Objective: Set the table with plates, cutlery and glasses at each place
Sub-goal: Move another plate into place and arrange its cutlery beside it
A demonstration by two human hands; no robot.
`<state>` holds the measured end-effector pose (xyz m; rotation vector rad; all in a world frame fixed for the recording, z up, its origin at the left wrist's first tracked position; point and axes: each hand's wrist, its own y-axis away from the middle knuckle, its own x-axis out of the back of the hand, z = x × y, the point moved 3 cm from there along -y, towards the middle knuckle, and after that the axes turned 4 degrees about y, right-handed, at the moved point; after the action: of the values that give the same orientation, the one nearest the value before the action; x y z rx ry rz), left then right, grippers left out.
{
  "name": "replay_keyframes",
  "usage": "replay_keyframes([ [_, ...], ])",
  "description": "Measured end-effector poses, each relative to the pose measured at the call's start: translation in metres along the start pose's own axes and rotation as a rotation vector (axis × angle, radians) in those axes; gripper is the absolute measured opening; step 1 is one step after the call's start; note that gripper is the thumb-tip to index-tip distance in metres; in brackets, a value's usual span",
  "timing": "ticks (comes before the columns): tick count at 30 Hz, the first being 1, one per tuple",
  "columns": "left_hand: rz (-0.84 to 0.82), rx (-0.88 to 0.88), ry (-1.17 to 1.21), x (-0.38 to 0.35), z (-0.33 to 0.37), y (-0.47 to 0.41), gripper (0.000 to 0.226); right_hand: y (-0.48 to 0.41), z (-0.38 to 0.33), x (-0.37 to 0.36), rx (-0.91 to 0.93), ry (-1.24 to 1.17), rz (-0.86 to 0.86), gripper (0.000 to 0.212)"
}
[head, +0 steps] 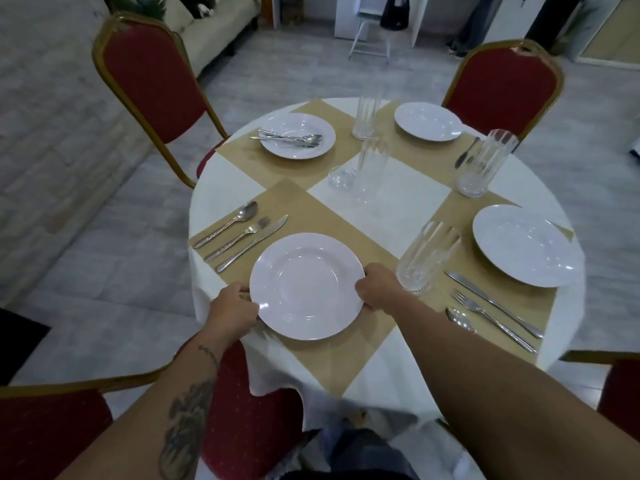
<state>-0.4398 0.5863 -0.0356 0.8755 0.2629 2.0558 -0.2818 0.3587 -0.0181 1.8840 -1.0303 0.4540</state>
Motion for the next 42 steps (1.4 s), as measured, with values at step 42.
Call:
replay_keyframes([
  [42,0.34,-0.078,-0.08,0.137,0.019,0.172,0.021,0.122,-0.125,-0.04,0.74,0.171,-0.069,0.047],
])
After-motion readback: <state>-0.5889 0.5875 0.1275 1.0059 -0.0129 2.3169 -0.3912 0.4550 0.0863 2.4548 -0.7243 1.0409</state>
